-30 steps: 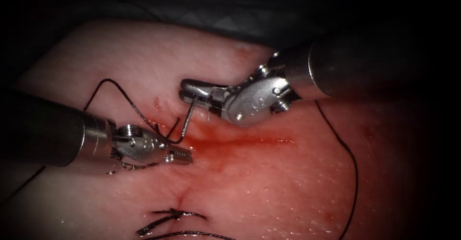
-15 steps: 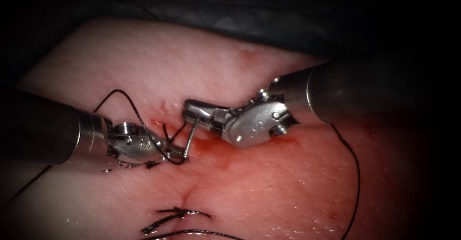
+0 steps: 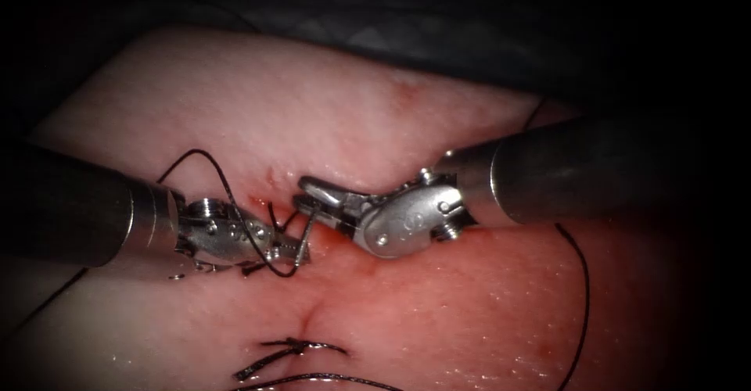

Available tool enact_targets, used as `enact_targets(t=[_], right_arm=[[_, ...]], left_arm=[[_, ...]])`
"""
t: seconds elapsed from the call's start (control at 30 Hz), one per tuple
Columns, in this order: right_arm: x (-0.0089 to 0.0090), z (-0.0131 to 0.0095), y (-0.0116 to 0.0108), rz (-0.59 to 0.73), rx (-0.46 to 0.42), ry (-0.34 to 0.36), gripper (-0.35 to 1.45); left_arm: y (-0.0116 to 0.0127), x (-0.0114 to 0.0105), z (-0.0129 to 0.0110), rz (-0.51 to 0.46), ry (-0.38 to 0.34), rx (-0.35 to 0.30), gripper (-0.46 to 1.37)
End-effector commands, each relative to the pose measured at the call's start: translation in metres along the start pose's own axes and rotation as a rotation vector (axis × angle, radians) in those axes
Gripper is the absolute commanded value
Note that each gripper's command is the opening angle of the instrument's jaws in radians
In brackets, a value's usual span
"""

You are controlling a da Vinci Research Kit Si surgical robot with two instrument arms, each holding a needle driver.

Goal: Wound Closure
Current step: Use the left gripper to throw the needle through the top of the cut

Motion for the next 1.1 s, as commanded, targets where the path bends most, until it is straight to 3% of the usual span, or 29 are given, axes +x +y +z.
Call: enact_targets(t=[0.03,0.23,0.37,0.73,1.1], right_arm=[[0.0,-0.0002,0.0,0.009,-0.003,-0.004,-0.35],[-0.0001,-0.0004,-0.0011,0.067,0.015,-0.041,-0.35],[0.0,-0.0005,-0.0005,0.122,-0.009,-0.051,-0.35],[0.002,-0.0003,0.0053,0.182,-0.081,-0.001,-0.35],[0.0039,0.002,0.0098,0.148,-0.099,0.039,-0.35]], left_arm=[[0.0,0.0,0.0,0.0,0.001,0.0,-0.08],[0.0,0.0002,0.0002,-0.002,0.004,0.001,-0.1],[0.0,0.0003,0.0002,-0.003,0.004,0.001,-0.11],[0.0006,0.0016,0.0018,-0.004,0.058,0.01,-0.17],[0.001,-0.001,0.0042,0.004,0.045,0.01,-0.22]])
